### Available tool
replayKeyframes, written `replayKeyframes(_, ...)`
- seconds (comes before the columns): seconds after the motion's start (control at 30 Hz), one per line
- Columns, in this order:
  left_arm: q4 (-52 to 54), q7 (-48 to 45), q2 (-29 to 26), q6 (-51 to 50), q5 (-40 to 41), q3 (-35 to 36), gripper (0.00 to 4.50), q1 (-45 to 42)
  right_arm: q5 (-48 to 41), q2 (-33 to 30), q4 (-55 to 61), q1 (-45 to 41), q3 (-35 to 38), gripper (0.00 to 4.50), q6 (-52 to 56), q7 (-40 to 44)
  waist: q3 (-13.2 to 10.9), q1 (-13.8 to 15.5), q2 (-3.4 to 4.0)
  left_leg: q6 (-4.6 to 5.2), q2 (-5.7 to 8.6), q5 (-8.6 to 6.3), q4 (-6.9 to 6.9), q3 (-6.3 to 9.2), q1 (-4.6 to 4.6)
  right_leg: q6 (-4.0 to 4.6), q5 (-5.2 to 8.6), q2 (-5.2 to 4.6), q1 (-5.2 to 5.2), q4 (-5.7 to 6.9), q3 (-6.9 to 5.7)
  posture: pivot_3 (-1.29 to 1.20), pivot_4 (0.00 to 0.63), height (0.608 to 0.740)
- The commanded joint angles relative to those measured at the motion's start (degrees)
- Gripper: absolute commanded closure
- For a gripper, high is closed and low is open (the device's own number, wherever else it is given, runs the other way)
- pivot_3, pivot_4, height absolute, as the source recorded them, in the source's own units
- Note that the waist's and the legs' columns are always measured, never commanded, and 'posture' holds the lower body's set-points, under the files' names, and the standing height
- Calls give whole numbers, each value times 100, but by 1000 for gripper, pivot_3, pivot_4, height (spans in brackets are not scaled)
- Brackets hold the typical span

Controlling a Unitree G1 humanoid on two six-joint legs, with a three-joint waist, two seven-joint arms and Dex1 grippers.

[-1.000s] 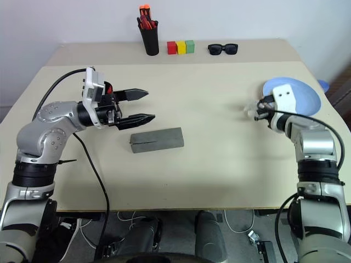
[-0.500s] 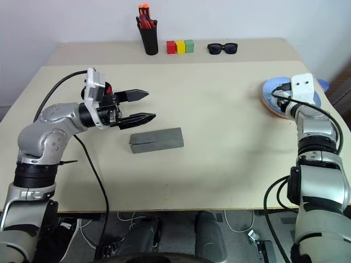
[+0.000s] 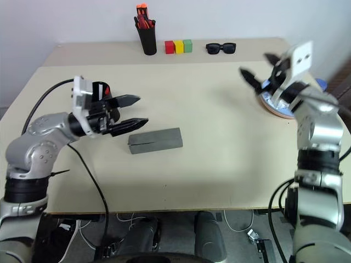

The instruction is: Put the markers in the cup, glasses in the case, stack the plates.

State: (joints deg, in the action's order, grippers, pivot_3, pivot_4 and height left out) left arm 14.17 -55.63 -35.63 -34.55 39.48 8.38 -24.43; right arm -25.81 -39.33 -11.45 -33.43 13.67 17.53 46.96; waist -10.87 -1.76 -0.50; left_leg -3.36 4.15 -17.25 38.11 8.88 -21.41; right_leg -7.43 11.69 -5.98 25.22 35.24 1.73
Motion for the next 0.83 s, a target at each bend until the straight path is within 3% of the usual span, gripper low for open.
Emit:
replayKeyframes(0.03,531,49,4,284,228,466,0,484,-994,-245,1612,627,310,74,690,558,-1,34,3,0,-1,0,1,-1,2,0,-1,0,0,1,1,0,150,740)
replayKeyframes(0.23,799,63,68,615,202,792,0,1669,-1748,-510,3320,2215,391,74,1036,1326,4,105,6,1,-9,-1,-3,-4,18,4,-2,6,-13,5,2,0,150,740)
replayKeyframes(0.37,723,-86,103,1119,-153,582,0,2249,-1726,-699,3633,2860,395,74,901,1742,3,133,4,9,-9,-5,1,-8,37,3,-1,6,-44,-13,1,0,150,740)
replayKeyframes(0.5,773,-275,60,1431,-252,569,0,2668,-1648,-855,3838,3264,432,74,811,1930,3,122,3,18,-16,-11,-8,-24,98,18,15,5,-96,-19,4,0,150,740)
replayKeyframes(0.67,692,-744,-136,1683,-42,913,0,3107,-1485,-931,4103,3768,489,74,543,2134,3,119,3,19,-18,-12,-8,-27,99,19,19,6,-95,-17,5,0,150,740)
replayKeyframes(0.83,504,-753,-134,1984,-247,904,0,3110,-1472,-769,3966,3491,318,74,400,1909,3,122,1,20,-18,-12,-6,-37,104,18,19,5,-97,-16,13,0,150,740)
